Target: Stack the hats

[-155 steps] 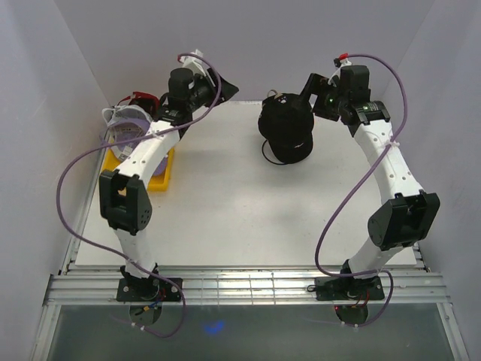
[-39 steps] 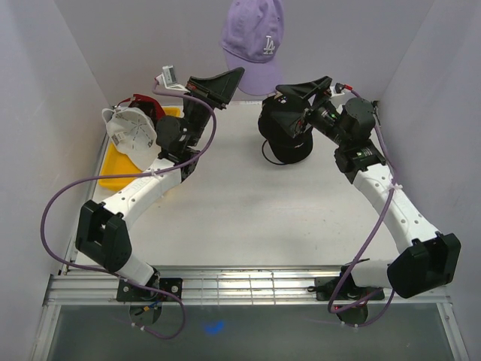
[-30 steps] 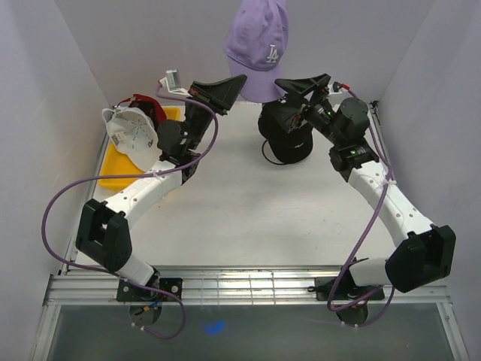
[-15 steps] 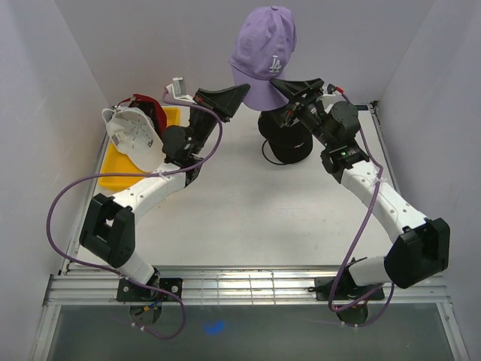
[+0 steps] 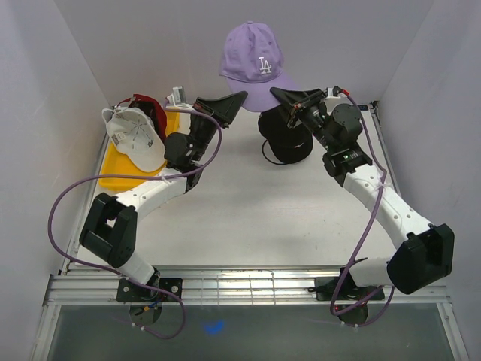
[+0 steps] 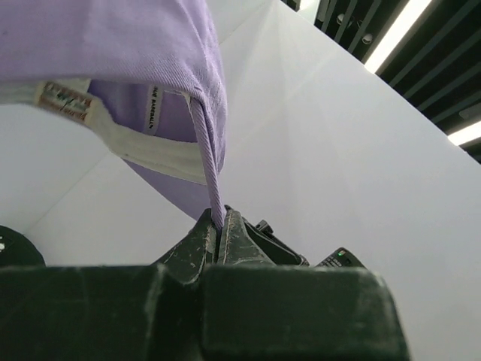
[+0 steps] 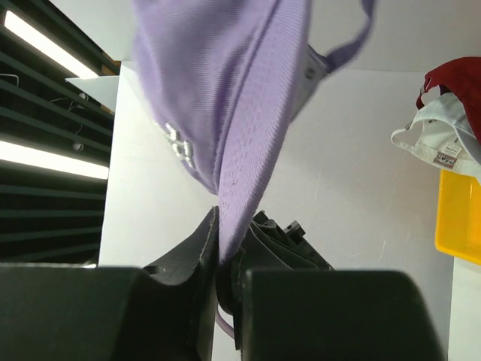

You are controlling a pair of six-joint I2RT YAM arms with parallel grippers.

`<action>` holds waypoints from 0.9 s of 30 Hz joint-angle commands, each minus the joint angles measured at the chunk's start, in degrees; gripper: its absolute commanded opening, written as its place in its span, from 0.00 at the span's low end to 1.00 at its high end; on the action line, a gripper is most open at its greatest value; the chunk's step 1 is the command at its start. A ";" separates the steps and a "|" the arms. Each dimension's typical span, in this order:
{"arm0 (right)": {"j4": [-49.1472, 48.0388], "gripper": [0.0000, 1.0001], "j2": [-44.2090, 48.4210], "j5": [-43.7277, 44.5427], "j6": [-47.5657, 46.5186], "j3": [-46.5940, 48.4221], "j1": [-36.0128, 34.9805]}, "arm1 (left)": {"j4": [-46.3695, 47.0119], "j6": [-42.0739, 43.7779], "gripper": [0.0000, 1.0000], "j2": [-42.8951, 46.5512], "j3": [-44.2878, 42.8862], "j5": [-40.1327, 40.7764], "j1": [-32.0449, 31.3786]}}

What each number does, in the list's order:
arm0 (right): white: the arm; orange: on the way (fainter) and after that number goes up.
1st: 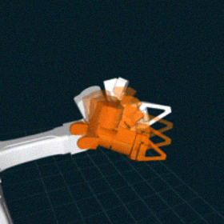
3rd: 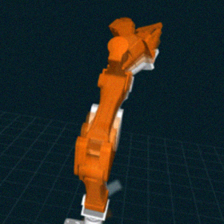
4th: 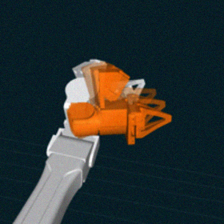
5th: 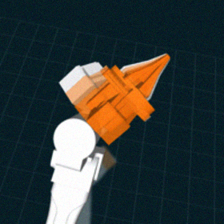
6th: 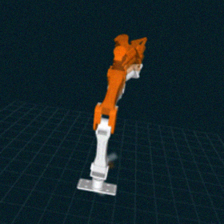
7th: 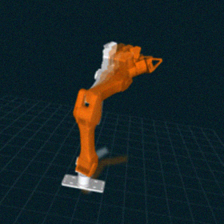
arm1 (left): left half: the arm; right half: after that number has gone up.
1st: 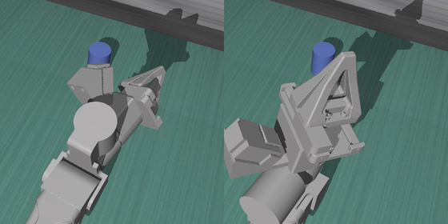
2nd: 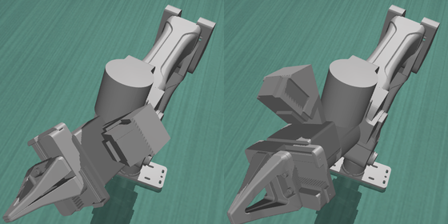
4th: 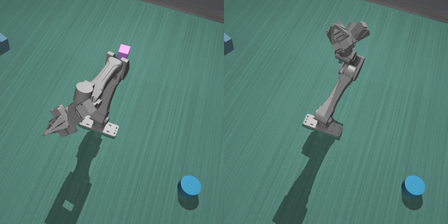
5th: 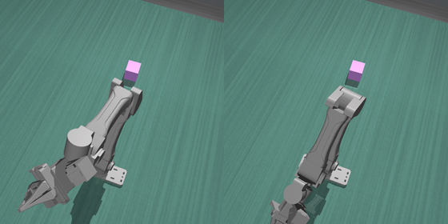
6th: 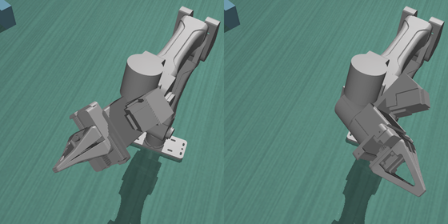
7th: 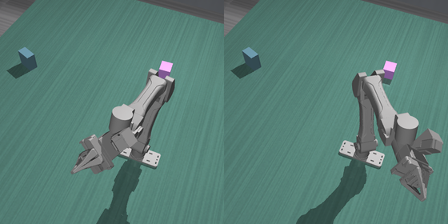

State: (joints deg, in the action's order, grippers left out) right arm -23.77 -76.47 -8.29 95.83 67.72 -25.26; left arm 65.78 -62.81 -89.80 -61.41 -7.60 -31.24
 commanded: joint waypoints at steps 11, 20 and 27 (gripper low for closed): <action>12.87 0.08 -2.98 -1.89 -10.93 15.68 5.65 | -9.79 3.65 0.57 11.39 6.55 -4.44 -0.13; 0.05 0.08 -7.11 -14.11 -9.35 9.98 15.14 | -15.67 8.84 0.61 22.47 10.17 -6.20 -0.04; -8.04 0.08 -7.38 -18.07 -6.63 2.60 17.26 | -18.23 10.16 0.61 24.50 10.25 -7.43 -0.04</action>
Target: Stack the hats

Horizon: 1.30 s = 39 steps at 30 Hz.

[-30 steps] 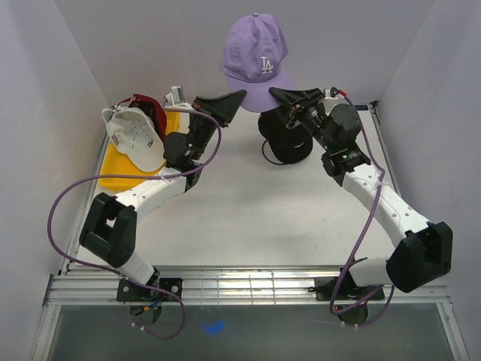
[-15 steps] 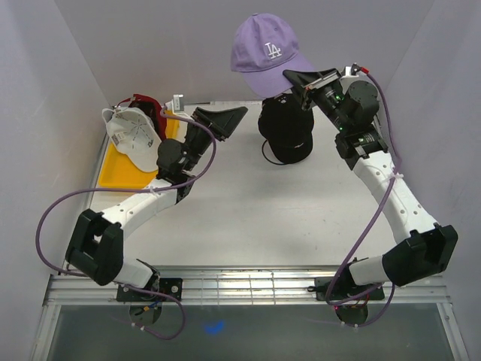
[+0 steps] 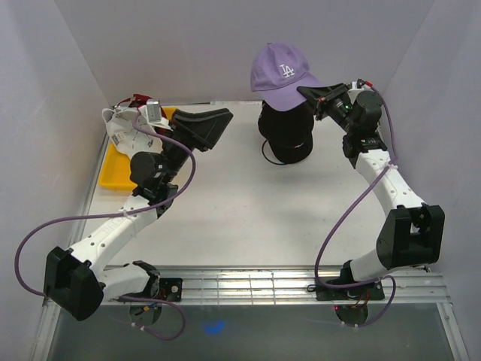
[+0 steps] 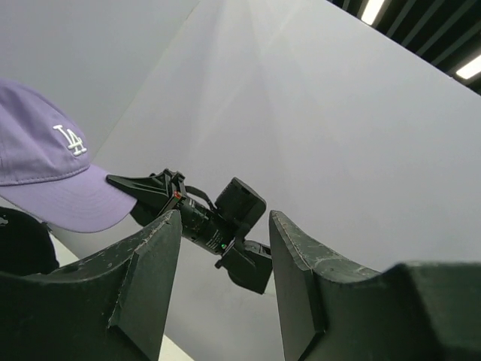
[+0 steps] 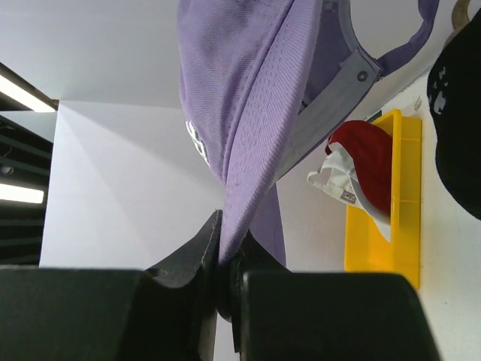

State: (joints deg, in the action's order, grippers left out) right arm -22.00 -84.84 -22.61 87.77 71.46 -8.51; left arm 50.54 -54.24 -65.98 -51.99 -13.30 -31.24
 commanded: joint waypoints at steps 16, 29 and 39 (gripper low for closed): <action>-19.22 0.08 3.80 -7.71 2.49 -13.62 4.64 | -4.75 2.38 0.60 0.67 1.45 -3.40 -0.04; -24.67 0.08 2.05 -13.51 4.08 -16.35 7.37 | -6.34 2.73 0.60 -0.47 0.31 -4.36 0.04; -28.18 0.08 0.73 -16.15 4.26 -21.27 9.83 | -7.04 2.56 0.59 -1.09 0.31 -5.07 0.04</action>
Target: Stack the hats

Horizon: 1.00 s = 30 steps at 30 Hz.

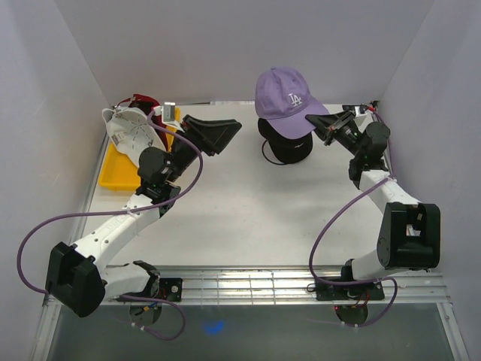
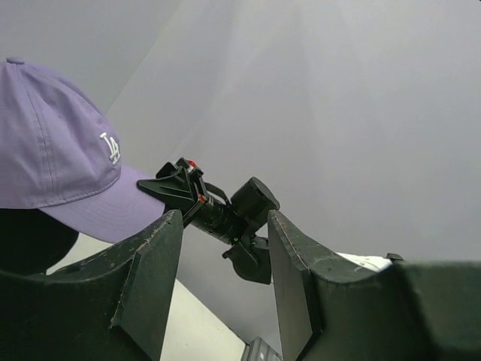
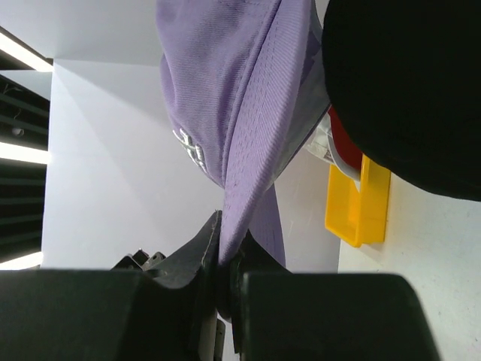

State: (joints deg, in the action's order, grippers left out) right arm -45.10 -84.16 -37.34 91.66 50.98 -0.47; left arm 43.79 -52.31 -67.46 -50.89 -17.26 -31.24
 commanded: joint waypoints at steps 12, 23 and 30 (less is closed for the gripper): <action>-4.47 0.08 -1.97 -3.70 -2.80 -4.13 3.81 | -0.64 0.55 0.59 -1.53 -1.75 -1.90 0.04; -5.35 0.08 -4.34 -3.35 -2.36 -5.54 4.34 | -2.22 1.25 0.59 -2.76 -3.16 -2.69 0.39; -6.75 0.08 -5.66 -3.17 -0.95 -6.07 4.69 | -3.18 1.34 0.59 -3.90 -4.39 -3.57 1.10</action>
State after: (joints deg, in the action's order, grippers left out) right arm -48.64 -89.30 -40.51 89.89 45.25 3.70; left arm 41.69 -51.79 -71.05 -52.77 -19.55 -30.70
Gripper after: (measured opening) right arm 0.092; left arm 0.594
